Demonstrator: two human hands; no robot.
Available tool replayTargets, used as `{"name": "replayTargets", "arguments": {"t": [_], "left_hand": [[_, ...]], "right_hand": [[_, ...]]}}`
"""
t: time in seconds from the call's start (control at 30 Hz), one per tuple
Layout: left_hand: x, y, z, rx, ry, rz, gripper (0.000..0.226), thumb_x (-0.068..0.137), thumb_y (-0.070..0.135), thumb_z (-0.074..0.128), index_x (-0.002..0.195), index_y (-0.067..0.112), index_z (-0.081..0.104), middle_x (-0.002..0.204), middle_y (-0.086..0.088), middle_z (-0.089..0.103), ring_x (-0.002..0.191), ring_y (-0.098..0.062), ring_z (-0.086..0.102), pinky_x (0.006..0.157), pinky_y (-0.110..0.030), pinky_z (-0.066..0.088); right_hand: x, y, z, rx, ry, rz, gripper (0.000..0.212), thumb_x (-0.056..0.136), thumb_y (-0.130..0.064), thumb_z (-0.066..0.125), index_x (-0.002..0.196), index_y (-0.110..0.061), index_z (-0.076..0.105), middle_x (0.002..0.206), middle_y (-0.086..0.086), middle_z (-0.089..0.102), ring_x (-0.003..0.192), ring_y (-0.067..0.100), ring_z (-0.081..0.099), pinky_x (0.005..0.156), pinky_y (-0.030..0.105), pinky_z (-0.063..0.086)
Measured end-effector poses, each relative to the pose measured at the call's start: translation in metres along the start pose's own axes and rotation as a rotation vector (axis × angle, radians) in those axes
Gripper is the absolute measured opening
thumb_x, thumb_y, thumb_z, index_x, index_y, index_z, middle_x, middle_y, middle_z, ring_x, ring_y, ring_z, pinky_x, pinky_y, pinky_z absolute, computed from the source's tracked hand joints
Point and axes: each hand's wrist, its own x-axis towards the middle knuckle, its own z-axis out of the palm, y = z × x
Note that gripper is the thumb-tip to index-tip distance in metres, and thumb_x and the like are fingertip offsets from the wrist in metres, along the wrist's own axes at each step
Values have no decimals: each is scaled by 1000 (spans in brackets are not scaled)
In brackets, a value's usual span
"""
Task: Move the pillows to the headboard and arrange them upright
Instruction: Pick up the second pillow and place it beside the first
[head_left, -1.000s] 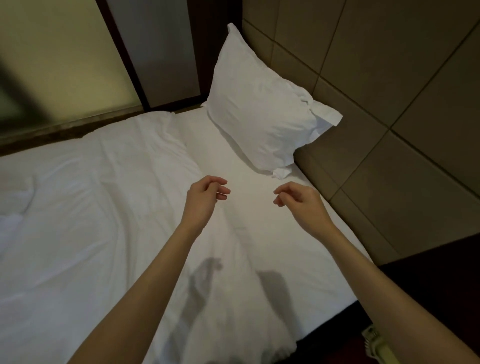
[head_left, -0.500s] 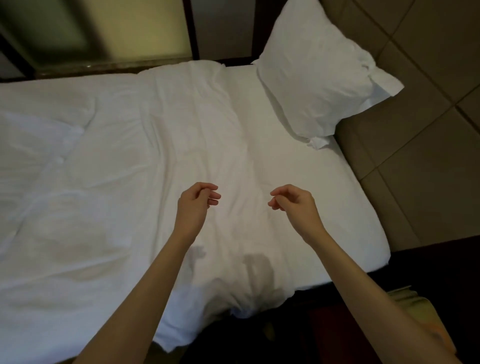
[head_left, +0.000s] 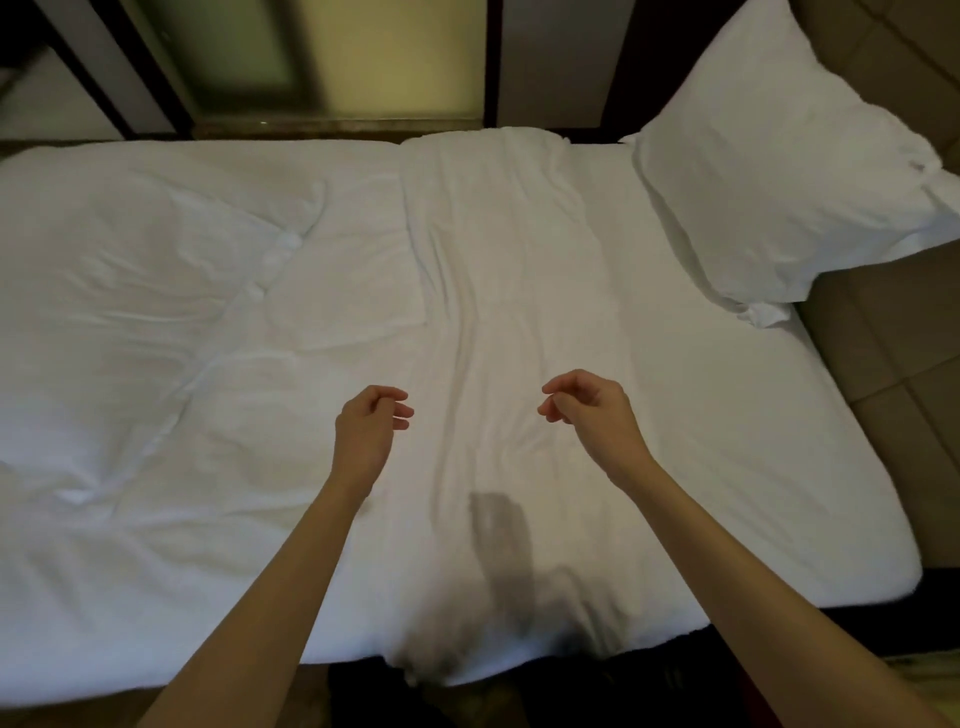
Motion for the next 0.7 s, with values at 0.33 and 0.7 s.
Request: {"name": "replayTargets", "arguments": {"t": [0.33,0.7], "left_hand": [[95,-38,-217,-20,61,3,26,90,8,38,98,13,63,84,1,66,73,-12,61,64,-20,44],[130,-95,-358,-66,254,-121,27,92,7,37,102,11,62,87,-1,65,81,-18,61,68,-20,45]], "right_hand": [[6,-63,244,68,-16,86,21,84,1,52,84,-14,67,76,5,72,62,6,65,60,12,48],[23,-104,384,200,-82,183,16,85,0,55,90,-12,65,83,5,69,78,20,63,79,33,46]]}}
